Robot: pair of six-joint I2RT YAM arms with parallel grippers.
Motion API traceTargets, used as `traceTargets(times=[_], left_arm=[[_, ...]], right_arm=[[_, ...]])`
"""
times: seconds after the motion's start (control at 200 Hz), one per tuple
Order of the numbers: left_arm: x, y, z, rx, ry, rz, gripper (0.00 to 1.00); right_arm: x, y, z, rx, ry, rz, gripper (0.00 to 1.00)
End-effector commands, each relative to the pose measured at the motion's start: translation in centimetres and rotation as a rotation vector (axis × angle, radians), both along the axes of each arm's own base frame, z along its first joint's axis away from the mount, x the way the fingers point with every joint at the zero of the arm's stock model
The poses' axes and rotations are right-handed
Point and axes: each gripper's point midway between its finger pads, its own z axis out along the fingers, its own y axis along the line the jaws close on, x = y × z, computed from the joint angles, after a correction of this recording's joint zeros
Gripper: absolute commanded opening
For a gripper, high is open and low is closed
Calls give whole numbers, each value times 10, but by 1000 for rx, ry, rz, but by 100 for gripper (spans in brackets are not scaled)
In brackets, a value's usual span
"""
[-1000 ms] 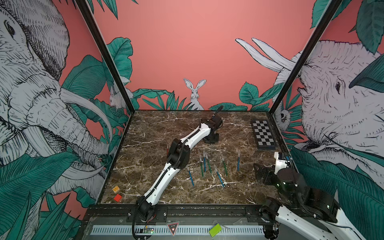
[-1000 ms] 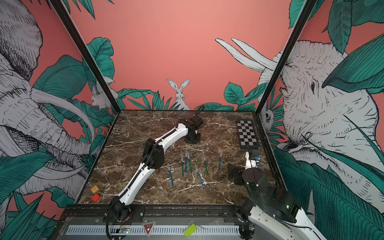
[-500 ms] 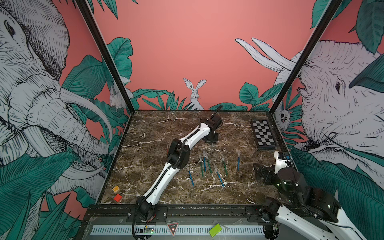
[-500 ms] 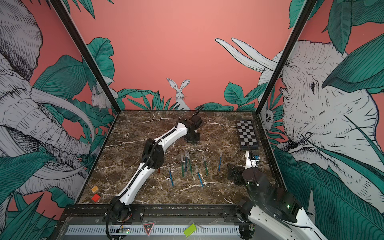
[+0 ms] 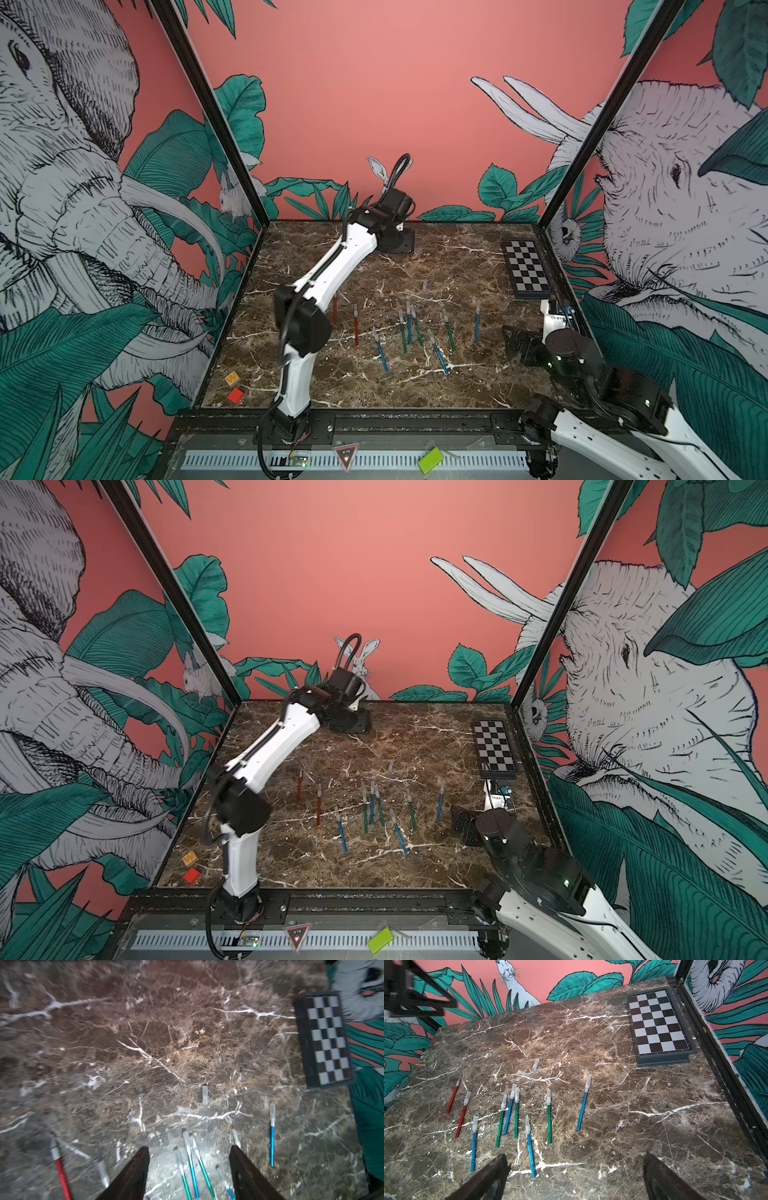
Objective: Remove protective caps from carving knives
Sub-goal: Place the protective sleeve at the center of the board, then pick up the carving knife from the center of the board.
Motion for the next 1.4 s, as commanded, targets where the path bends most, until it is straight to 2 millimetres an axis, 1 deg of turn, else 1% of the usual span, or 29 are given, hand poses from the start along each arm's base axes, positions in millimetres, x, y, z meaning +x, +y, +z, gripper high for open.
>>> traceTargets(times=[0.0, 0.035, 0.06, 0.095, 0.135, 0.22, 0.3, 0.33, 0.355, 0.445, 0.52, 0.67, 0.765, 0.82, 0.94, 1.03, 1.2, 1.315, 1.395], left_arm=[[-32, 36, -39, 41, 80, 27, 65], [-41, 47, -46, 40, 93, 43, 65], [-50, 55, -54, 53, 107, 50, 66], [-59, 64, -61, 66, 118, 65, 68], [-71, 71, -72, 72, 144, 74, 68], [-95, 82, -94, 62, 211, 101, 68], [-112, 88, -111, 40, 247, 125, 67], [-120, 91, -123, 38, 271, 129, 66], [-126, 93, -129, 37, 286, 133, 66], [-140, 103, -152, 58, 334, 159, 61], [-148, 111, -164, 90, 355, 175, 57], [-148, 121, -180, 144, 354, 197, 48], [-146, 118, -190, 143, 363, 192, 45], [-143, 118, -195, 154, 368, 193, 40], [-137, 116, -205, 170, 369, 188, 35], [-132, 122, -213, 209, 373, 194, 30], [-126, 131, -224, 241, 383, 211, 29], [-123, 132, -230, 259, 379, 210, 28], [-122, 131, -236, 262, 390, 207, 25]], right_arm=[[3, 6, -3, -9, 21, 3, 98], [5, 8, -6, -18, 34, 7, 98], [5, 10, -8, -23, 42, 10, 98], [6, 13, -12, -32, 56, 15, 98], [8, 16, -14, -43, 68, 21, 98], [10, 21, -18, -57, 84, 30, 98], [13, 25, -20, -67, 93, 41, 98], [14, 27, -21, -69, 96, 44, 98], [14, 28, -22, -71, 99, 47, 98], [15, 33, -25, -75, 113, 60, 98], [16, 37, -27, -76, 125, 71, 98], [17, 41, -28, -82, 138, 86, 98], [17, 44, -30, -80, 146, 95, 98], [17, 47, -32, -76, 154, 103, 98], [17, 52, -37, -76, 174, 115, 98], [17, 53, -39, -77, 181, 119, 98], [17, 53, -38, -76, 182, 123, 98], [17, 54, -38, -72, 184, 125, 98], [16, 55, -38, -66, 187, 124, 98]])
